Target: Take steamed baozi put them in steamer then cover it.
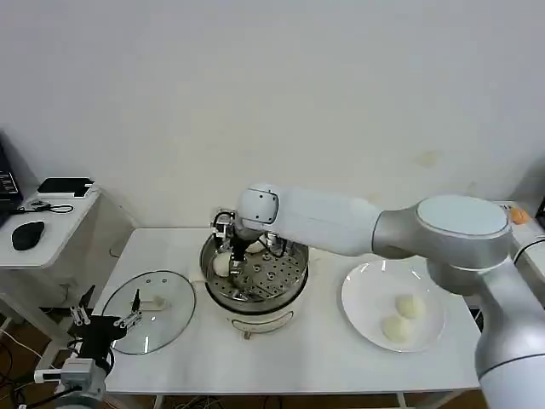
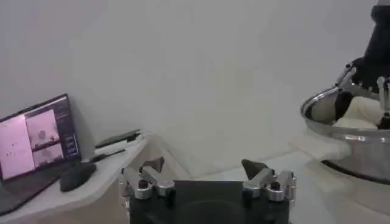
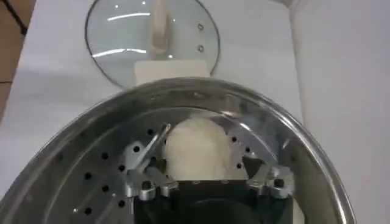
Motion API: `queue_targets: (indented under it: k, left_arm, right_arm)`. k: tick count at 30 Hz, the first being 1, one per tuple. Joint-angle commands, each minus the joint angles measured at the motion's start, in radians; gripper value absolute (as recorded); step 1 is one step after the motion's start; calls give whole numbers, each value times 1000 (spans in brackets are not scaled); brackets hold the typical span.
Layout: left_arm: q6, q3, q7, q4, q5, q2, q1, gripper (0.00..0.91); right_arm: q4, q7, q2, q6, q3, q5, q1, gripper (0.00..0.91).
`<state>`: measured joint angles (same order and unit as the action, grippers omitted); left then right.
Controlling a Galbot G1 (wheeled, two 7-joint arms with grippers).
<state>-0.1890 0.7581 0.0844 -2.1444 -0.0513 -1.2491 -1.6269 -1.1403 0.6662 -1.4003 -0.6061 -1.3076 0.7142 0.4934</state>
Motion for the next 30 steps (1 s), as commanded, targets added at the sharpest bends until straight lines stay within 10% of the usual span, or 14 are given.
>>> queue_targets:
  k: [1, 14, 21, 30]
  left_arm:
    - [-2, -2, -1, 3, -1, 2, 1, 907]
    - [-6, -21, -1, 1, -2, 19, 3, 907]
    - [-6, -48, 0, 2, 13, 14, 7, 907]
    - [-3, -56, 1, 0, 33, -2, -7, 907]
  right_arm:
    - [-118, 27, 98, 19, -5, -19, 118, 907]
    - [-509, 181, 688, 138, -83, -133, 330, 907]
    - [-608, 259, 1003, 280, -164, -397, 277, 907]
    - [-600, 253, 1169, 362, 214, -632, -221, 907]
